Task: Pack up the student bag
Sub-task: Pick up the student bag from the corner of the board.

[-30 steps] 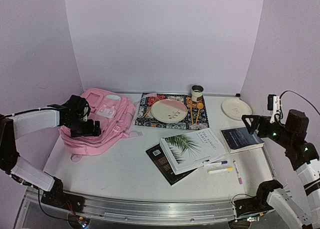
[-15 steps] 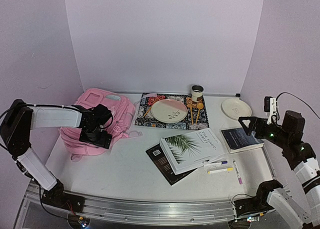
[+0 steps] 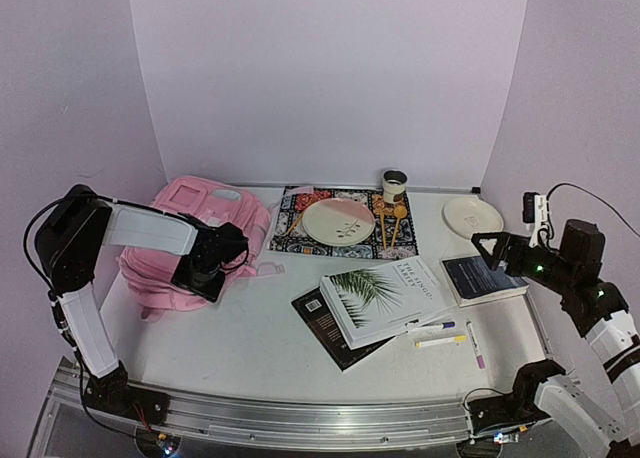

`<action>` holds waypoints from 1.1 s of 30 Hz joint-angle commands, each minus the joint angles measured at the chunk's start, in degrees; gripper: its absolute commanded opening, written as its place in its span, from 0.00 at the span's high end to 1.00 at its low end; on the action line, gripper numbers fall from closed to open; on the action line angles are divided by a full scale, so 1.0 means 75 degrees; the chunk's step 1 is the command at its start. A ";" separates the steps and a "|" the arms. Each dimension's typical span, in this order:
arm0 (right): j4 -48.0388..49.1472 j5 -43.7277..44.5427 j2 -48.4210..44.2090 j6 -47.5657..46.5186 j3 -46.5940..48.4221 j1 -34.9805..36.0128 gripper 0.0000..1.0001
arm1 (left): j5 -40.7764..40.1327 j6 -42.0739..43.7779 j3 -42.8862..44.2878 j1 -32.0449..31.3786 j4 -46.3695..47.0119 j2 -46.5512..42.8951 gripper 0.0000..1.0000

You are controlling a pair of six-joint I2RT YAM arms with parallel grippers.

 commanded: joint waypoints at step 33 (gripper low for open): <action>0.3280 0.3306 0.4696 0.0157 0.1423 0.6452 0.02 | 0.3696 -0.0693 0.0485 -0.0011 -0.0027 -0.3493 1.00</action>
